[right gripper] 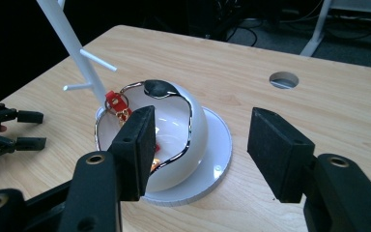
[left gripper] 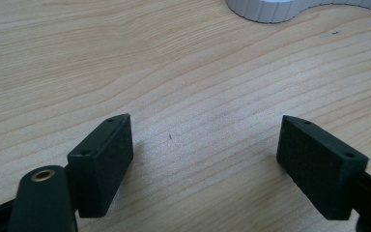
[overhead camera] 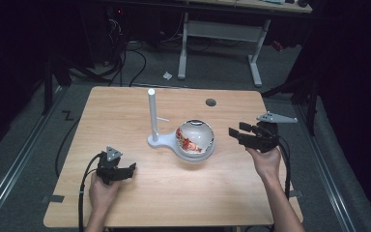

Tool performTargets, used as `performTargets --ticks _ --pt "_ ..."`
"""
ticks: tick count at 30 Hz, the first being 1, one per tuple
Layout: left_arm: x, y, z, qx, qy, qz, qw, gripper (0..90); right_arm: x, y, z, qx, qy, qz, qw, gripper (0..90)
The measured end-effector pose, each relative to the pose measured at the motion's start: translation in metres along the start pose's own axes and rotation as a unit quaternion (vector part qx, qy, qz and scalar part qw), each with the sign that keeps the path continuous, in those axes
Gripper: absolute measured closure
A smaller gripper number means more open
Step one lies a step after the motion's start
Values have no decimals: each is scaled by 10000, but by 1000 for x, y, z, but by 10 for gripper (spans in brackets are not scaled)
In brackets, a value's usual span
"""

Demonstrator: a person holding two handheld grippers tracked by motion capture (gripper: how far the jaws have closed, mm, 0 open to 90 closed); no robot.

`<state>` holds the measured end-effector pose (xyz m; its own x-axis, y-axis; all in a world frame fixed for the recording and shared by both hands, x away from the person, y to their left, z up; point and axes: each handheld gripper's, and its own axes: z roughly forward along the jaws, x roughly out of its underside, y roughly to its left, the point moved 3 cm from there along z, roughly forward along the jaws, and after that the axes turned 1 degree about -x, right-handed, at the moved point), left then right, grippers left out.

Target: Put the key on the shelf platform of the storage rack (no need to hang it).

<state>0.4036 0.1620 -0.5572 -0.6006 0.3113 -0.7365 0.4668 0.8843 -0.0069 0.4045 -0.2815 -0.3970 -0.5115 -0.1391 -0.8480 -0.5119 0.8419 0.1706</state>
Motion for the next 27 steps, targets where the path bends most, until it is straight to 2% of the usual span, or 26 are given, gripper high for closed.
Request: performTargets --ticks 8,14,27 --pt "0 0 0 0 1 1 10000 211 4 -4 -21 102 -164 25 9998 439" --pt "0 0 0 -1 1 0 10000 211 17 -11 -31 176 -212 182 9995 439" --pt "0 0 0 -3 2 4 10000 210 42 -22 -46 290 -356 370 9983 434"
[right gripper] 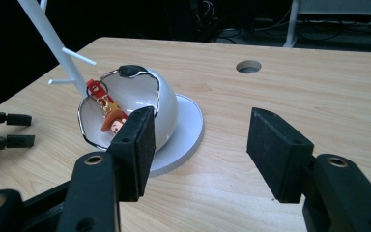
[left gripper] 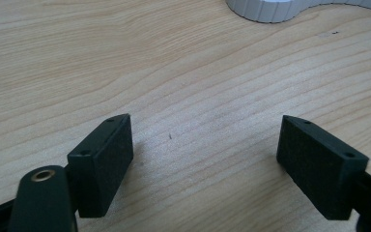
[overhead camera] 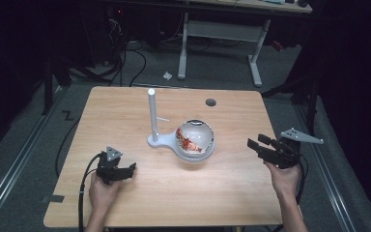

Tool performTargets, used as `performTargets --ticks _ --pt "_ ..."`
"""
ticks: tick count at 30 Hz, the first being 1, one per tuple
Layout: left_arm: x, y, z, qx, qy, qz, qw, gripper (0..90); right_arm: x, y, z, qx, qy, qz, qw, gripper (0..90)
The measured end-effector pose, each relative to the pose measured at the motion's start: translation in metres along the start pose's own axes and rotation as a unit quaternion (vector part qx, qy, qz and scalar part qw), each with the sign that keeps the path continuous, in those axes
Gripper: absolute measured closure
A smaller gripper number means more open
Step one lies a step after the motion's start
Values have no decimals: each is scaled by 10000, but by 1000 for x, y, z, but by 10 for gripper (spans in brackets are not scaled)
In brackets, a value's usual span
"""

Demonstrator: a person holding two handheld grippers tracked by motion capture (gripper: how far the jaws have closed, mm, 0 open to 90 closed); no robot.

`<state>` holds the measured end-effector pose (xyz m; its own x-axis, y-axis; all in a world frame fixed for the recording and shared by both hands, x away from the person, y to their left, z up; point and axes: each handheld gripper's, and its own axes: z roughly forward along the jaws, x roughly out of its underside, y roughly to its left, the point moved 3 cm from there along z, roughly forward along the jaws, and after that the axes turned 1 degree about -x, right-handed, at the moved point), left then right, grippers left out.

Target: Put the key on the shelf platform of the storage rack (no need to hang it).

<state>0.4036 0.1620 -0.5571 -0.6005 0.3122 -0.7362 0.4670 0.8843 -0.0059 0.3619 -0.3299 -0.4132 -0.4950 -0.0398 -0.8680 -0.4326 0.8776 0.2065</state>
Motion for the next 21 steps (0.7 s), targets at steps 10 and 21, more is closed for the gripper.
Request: performTargets --ticks 10,21 --pt "0 0 0 4 6 2 10000 210 24 -6 4 82 -40 104 9999 410" --pt "0 0 0 2 6 3 10000 210 48 -13 12 132 -2 286 9995 410"
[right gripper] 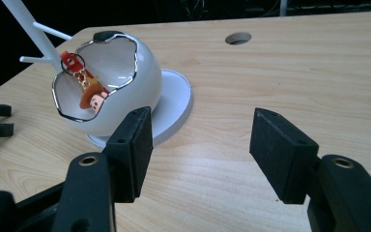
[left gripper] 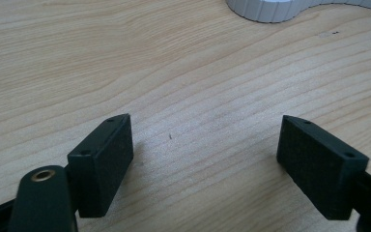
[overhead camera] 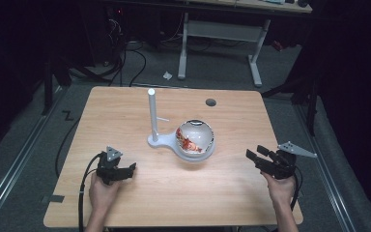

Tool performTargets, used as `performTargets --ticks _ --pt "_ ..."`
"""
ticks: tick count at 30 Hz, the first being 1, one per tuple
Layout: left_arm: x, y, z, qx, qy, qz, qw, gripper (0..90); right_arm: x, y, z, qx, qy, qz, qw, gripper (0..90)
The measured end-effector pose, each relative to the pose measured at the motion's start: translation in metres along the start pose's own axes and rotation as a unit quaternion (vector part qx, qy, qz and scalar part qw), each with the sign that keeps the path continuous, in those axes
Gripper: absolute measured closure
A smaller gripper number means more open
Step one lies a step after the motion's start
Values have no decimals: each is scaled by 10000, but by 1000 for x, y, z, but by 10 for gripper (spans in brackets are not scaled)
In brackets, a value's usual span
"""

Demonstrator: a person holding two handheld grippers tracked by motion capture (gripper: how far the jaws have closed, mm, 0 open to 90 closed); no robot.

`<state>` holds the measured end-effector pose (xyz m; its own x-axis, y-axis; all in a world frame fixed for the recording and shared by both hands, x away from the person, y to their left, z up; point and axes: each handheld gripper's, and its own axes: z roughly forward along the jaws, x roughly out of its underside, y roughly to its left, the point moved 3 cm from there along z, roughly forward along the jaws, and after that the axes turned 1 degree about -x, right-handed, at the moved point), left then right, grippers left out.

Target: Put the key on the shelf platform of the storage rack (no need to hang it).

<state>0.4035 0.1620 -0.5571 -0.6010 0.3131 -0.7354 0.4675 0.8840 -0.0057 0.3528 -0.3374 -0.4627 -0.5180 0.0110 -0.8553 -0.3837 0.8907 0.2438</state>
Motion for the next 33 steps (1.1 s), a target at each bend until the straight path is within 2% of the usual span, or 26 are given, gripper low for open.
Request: performTargets --ticks 5,16,23,25,33 --pt "0 0 0 -3 1 2 10000 210 10 -2 6 20 38 15 10000 409" --pt "0 0 0 -4 2 2 10000 210 42 -6 33 117 426 122 9989 418" --pt "0 0 0 -5 1 2 10000 210 49 -5 44 355 570 -90 9977 419" --pt "0 0 0 -5 2 3 10000 210 52 -6 47 358 623 -81 9974 418" --pt "0 0 0 -5 2 4 10000 210 60 -5 57 606 782 -293 9947 413"
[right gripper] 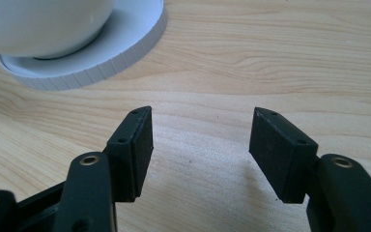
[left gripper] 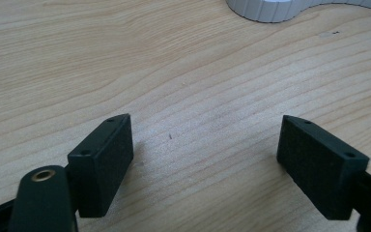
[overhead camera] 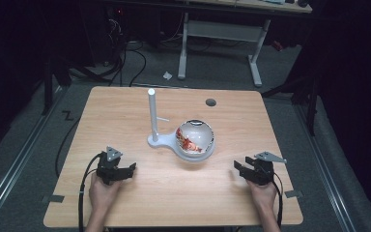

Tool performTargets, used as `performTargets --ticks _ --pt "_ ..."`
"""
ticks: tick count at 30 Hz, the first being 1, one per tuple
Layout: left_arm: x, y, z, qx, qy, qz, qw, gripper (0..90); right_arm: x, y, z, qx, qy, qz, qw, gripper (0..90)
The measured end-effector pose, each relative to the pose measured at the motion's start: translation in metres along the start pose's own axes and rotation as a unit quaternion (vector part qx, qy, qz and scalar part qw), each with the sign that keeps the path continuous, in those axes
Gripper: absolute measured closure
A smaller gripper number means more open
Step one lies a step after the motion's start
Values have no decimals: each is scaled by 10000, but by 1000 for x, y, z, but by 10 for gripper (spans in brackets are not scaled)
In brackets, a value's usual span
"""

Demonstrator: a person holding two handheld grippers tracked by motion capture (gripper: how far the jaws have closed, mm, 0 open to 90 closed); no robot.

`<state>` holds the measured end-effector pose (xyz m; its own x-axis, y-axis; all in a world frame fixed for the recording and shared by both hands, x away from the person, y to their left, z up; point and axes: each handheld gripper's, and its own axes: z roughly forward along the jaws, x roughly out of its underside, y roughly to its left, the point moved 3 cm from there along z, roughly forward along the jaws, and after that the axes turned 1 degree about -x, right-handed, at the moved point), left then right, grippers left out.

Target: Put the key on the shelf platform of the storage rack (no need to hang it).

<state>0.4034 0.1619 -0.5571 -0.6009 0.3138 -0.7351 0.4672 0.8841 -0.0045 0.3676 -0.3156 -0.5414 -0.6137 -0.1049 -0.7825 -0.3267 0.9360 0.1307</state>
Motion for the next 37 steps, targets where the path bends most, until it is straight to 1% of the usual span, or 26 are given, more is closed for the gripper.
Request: performTargets --ticks 2,7,8,9,10,12,13,16,17,37 --pt "0 0 0 -2 1 1 10000 210 2 1 2 21 52 -17 10000 410" --pt "0 0 0 -4 1 4 10000 210 4 4 6 149 164 -217 9995 402" --pt "0 0 0 -5 -1 2 10000 209 5 5 6 157 172 -212 9995 401" --pt "0 0 0 -5 -1 2 10000 209 4 6 6 166 166 -268 9994 401" --pt "0 0 0 -5 0 3 10000 209 5 7 6 185 178 -256 9993 400" --pt "0 0 0 -11 -2 1 10000 209 5 8 8 195 292 -300 9989 389" --pt "-1 0 1 -6 1 10 10000 209 5 8 10 188 421 -316 9984 376" --pt "-1 0 1 -4 1 11 10000 210 6 13 11 348 487 -562 9966 365" --pt "-1 0 1 -2 0 8 10000 210 6 14 11 354 494 -599 9964 364" --pt "-1 0 0 -2 -6 -5 10000 220 5 14 12 392 488 -559 9965 365"
